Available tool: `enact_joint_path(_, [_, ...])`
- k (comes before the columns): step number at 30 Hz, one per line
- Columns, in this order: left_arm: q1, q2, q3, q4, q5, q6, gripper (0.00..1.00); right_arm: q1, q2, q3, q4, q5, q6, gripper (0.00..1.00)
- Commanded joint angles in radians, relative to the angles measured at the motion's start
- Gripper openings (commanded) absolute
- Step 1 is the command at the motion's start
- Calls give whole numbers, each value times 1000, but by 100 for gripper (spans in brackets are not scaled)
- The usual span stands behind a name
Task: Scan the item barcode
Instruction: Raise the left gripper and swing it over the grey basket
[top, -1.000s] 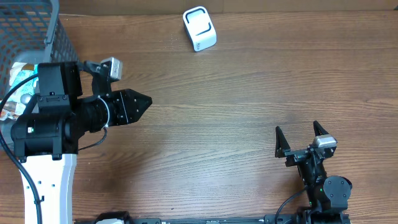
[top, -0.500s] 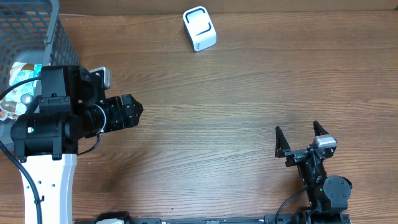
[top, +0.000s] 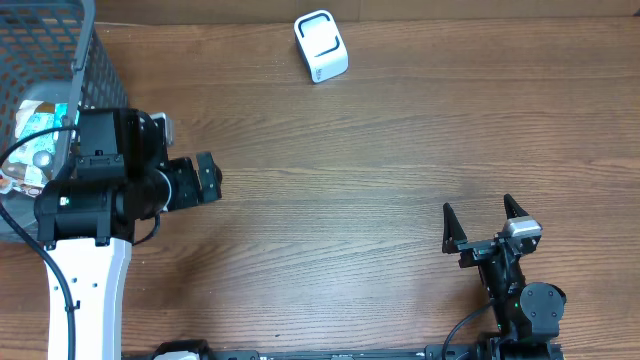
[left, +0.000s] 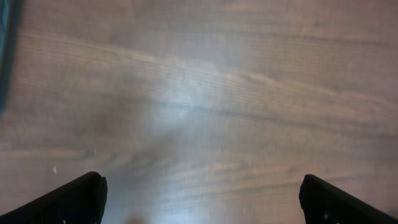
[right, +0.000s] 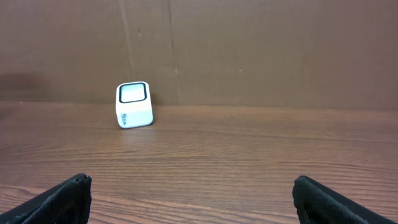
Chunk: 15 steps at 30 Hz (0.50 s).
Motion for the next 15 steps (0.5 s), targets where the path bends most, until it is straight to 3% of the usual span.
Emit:
enact_joint_path(1, [5,3,-3,58,-20,-4,100,-6,-12,-11,4,4,-5,100])
enact_joint_path(15, [5,4,-3,234,-226,-5,100,-6,-12,-11,4,4,-5,100])
